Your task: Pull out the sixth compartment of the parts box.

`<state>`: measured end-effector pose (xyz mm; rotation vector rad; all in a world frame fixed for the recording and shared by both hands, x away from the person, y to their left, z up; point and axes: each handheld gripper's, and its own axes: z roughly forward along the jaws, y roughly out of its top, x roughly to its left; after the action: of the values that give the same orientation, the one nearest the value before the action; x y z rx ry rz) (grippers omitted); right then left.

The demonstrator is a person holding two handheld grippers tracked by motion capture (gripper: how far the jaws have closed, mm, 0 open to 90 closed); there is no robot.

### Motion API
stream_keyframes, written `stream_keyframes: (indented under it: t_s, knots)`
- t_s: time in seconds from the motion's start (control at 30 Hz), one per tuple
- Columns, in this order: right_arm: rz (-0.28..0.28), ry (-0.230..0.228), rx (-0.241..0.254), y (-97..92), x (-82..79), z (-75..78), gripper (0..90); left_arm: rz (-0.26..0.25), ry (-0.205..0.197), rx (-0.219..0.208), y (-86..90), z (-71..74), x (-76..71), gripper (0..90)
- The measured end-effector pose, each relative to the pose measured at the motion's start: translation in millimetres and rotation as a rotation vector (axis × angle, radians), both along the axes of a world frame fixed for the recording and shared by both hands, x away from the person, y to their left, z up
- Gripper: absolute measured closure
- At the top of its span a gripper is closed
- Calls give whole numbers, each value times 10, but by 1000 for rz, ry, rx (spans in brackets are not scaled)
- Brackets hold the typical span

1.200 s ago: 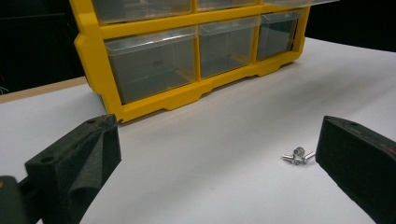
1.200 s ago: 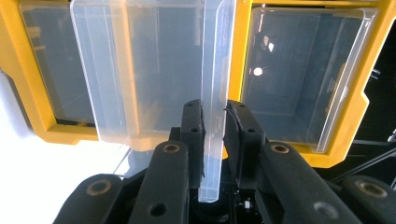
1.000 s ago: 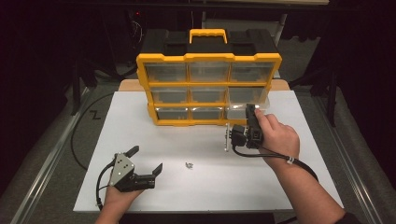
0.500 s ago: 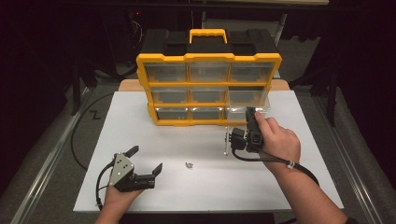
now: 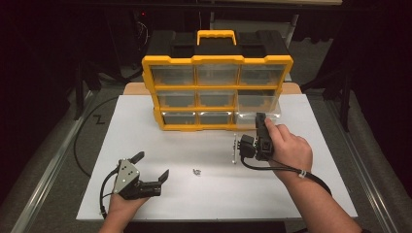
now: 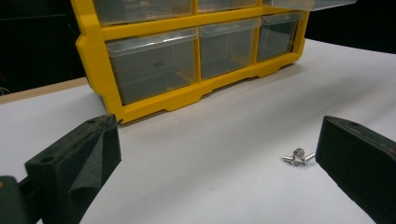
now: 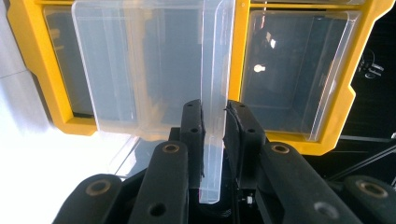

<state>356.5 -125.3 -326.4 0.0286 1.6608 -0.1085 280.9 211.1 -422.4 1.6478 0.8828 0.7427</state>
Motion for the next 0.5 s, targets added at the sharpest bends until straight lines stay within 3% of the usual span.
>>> stream_keyframes:
  t_s: [0.17, 0.27, 0.5]
  knots:
    - [2, 7, 7, -7, 6, 4, 782, 1, 0, -2, 6, 1, -1, 9]
    - [1, 48, 29, -13, 8, 25, 733, -1, 0, 0, 4, 1, -2, 9]
    - [14, 71, 59, -40, -21, 12, 645, -2, 1, 0, 4, -2, 0, 9]
